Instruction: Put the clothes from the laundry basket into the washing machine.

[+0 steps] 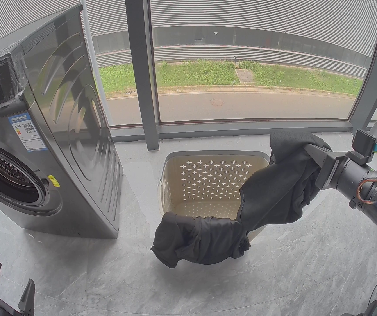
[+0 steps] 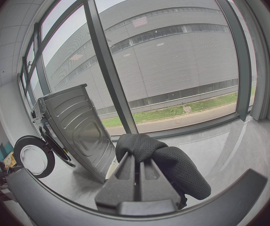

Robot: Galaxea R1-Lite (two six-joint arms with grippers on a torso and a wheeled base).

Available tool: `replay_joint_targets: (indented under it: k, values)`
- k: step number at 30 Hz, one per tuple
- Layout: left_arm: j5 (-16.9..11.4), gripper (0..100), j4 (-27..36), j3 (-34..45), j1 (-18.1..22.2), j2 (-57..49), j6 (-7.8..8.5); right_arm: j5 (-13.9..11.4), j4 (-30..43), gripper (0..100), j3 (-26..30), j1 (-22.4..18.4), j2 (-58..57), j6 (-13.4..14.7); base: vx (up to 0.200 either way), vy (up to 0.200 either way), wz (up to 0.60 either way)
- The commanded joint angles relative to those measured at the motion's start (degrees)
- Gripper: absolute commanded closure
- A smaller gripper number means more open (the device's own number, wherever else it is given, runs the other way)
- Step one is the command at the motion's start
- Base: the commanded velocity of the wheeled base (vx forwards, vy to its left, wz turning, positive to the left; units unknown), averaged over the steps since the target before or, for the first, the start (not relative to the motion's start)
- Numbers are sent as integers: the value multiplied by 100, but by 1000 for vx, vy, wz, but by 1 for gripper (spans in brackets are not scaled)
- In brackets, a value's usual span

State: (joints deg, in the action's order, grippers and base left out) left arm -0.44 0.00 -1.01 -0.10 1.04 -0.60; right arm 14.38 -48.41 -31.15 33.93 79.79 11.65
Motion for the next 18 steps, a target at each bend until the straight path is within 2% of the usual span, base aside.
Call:
replay_joint_targets:
  k: [1, 18]
  values:
    - [0, 0, 0, 101, 1, -95, -2, -6, -11, 100, 3, 79, 11, 4, 0, 200, 0]
    - [0, 0, 0, 101, 1, -95, -28, -59, -11, 100, 65, 149, 2, 4, 0, 200, 0]
